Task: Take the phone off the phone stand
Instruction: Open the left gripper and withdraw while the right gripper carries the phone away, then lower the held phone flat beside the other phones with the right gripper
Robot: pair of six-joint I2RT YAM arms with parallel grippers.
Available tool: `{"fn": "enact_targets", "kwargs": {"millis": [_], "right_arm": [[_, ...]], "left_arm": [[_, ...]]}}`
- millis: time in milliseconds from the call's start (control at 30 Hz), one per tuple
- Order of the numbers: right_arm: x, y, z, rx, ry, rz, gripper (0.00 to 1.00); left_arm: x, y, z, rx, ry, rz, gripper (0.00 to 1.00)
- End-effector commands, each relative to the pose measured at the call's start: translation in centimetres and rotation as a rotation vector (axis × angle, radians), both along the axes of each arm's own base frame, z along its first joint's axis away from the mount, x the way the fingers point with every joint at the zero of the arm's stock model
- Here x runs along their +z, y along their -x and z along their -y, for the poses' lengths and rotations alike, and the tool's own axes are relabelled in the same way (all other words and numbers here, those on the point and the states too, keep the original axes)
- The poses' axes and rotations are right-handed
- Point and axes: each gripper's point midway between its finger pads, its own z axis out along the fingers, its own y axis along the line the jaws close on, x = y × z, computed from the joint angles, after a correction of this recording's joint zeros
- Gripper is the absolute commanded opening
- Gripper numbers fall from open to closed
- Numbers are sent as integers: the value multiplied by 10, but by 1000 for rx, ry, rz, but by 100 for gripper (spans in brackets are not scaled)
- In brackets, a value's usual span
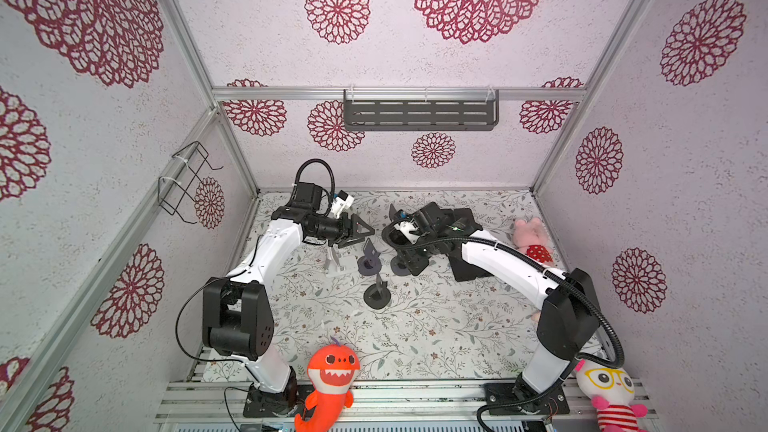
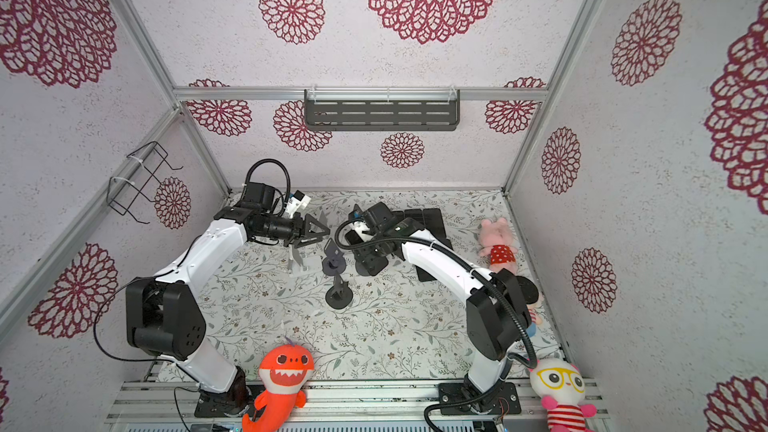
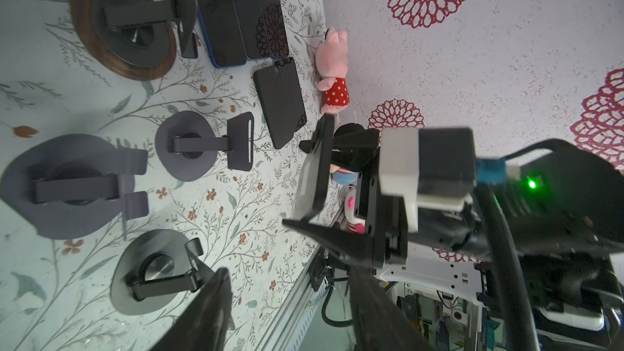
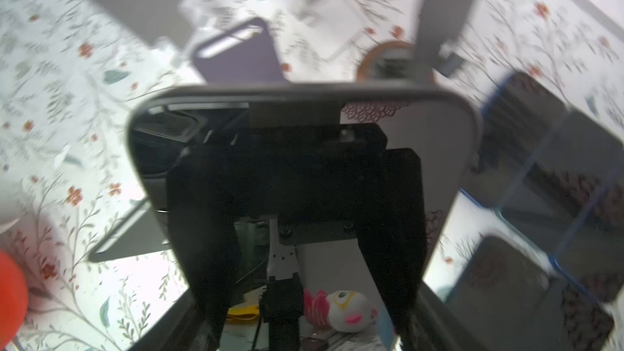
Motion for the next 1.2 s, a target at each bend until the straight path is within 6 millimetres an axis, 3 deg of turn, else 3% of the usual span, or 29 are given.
{"fn": "enact_targets", "kwargs": {"millis": [0,100,233,700,1167], "right_arm": [[30,-16,43,-227,-72,15,49],[15,-20,66,-335,-18,-34,49],[-13,-24,80,-411,65,-115,49],[-88,-46,72,-487,85,-296,51],[-117,-56,71,-498,114,-356,57]], "left_arm": [[20,-8,-9,43,-1,96,61],[23,-11,-15,70,-5,114,62],[24,-14,-21,94,-16,124,63],[27,-15,-28,117,-29,137,65],[29,-16,-32,127,-26,135,66]]}}
